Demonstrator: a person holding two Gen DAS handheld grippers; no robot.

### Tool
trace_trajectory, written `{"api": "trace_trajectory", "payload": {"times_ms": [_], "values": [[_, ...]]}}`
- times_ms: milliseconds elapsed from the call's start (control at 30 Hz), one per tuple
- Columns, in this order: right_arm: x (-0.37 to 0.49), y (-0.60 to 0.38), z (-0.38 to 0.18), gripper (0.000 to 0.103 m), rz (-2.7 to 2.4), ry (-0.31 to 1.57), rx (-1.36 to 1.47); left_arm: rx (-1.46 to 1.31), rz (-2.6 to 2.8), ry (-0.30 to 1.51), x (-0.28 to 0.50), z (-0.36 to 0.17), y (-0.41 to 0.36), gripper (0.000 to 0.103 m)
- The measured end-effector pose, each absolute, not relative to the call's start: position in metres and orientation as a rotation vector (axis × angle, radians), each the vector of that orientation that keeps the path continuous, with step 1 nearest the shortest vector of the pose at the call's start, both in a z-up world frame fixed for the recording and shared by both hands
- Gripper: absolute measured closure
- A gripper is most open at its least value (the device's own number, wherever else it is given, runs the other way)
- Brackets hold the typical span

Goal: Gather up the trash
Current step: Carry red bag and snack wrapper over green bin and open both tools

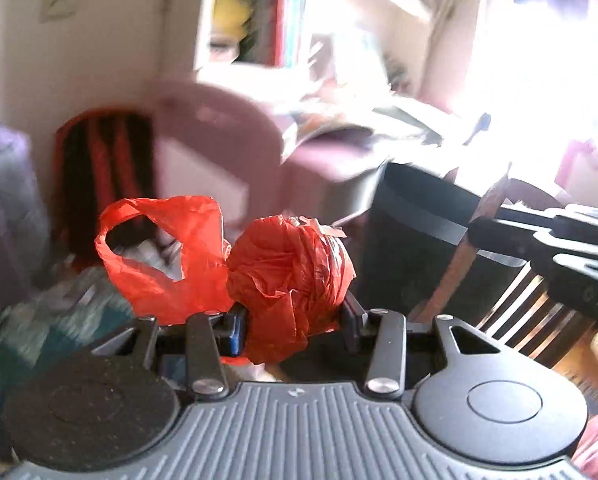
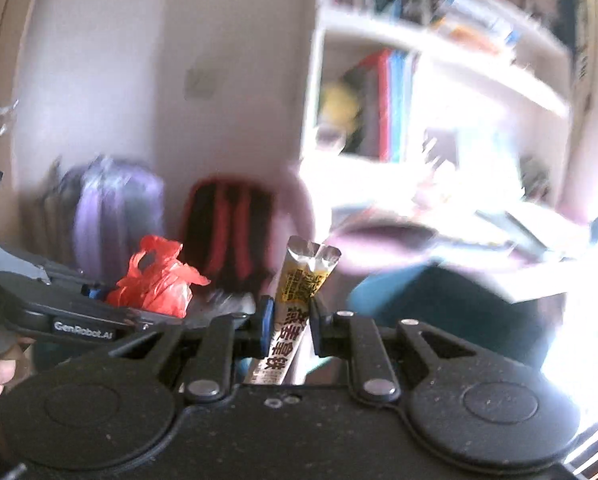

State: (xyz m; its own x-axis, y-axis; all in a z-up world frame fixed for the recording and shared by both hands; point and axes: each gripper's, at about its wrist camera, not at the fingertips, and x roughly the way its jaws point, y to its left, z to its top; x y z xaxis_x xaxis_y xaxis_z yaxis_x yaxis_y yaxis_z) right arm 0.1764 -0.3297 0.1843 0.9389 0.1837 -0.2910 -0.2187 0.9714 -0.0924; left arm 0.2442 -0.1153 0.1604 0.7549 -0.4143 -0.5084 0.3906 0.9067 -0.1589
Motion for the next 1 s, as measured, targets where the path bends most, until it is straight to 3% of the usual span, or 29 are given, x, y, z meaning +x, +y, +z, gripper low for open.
{"api": "trace_trajectory", "payload": {"times_ms": [200,433,733,1000], "values": [[0.187,-0.379,0.22,0.086,0.083,0.217,-0.106,-0.052,-0.548,0.492,0.269,0.227,-0.176,0.059],[0.208,-0.427,0.219,0.085,-0.024,0.244,-0.097,-0.075,-0.66,0.483,0.294,0.255,-0.247,0.059],[0.231,-0.452,0.168,0.085,-0.009,0.41,-0.12,-0.083,-0.753,0.626,0.333,0.21,-0.322,0.059],[0.244,-0.462,0.141,0.085,0.022,0.51,-0.111,-0.011,-0.707,0.719,0.352,0.164,-0.341,0.059]]}}
